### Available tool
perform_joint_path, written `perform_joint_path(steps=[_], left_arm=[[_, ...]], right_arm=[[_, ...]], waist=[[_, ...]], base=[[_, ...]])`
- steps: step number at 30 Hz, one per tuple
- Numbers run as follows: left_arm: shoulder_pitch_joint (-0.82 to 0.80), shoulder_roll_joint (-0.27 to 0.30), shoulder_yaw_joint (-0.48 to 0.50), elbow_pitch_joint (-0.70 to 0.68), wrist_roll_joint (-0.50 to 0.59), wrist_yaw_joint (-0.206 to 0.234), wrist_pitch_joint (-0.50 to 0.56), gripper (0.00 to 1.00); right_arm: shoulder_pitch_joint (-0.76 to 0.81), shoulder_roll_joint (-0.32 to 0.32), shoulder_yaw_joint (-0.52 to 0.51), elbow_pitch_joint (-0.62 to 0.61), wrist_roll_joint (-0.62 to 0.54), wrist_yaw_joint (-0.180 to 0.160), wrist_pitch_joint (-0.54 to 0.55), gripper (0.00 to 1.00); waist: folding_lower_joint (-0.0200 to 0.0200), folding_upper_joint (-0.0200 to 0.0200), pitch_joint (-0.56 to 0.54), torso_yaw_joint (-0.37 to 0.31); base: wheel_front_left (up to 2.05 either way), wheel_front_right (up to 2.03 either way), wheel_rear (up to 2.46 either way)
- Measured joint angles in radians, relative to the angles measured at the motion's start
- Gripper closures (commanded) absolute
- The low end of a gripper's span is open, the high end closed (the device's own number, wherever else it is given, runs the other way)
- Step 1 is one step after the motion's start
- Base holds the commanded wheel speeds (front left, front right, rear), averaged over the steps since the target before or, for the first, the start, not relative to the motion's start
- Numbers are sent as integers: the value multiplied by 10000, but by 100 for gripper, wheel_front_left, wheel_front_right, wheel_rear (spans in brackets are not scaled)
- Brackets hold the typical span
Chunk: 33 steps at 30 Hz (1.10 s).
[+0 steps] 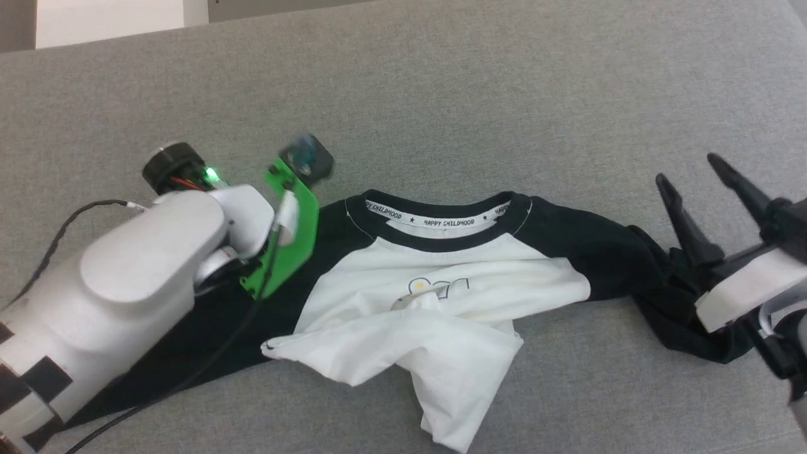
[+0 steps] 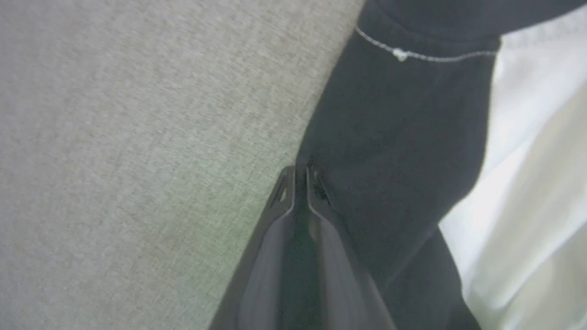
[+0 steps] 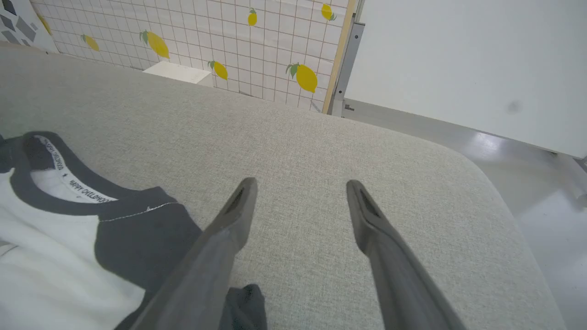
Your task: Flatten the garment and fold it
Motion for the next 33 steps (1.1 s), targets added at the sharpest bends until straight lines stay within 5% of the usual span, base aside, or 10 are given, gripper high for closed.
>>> perform_joint_path(steps=[7,15,19,24,33], left_arm=[[-89,82,-52,1011,-314,0,-2157,100],[-85,136,-79,1507,-738,0,-3007,100],[-86,77,-111,1599,-821,0,-3181,100],[-188,-215,-151,1691,-823,0,-3273,100],[-928,-709,-171,1751,-715,0,-3555,100]], right_arm=[[-679,-1551,600,-541,485,0,1271,0],[-1972,-3172,2938,-1227,2209,0,4650,0],[-3359,-3081,4232,-752,2859,0,6161,0],[-4891,-2167,5473,882,3367,0,7338,0],[-5998,-1714,7480,2920,4075,0,7413,0]], waist=[[-1,0,-431,364],[-1,0,-886,1241],[-1,0,-930,1582],[0,0,-653,1782],[0,0,128,2154]], base=[[0,0,0],[0,0,0],[0,0,0],[0,0,0],[0,0,0]])
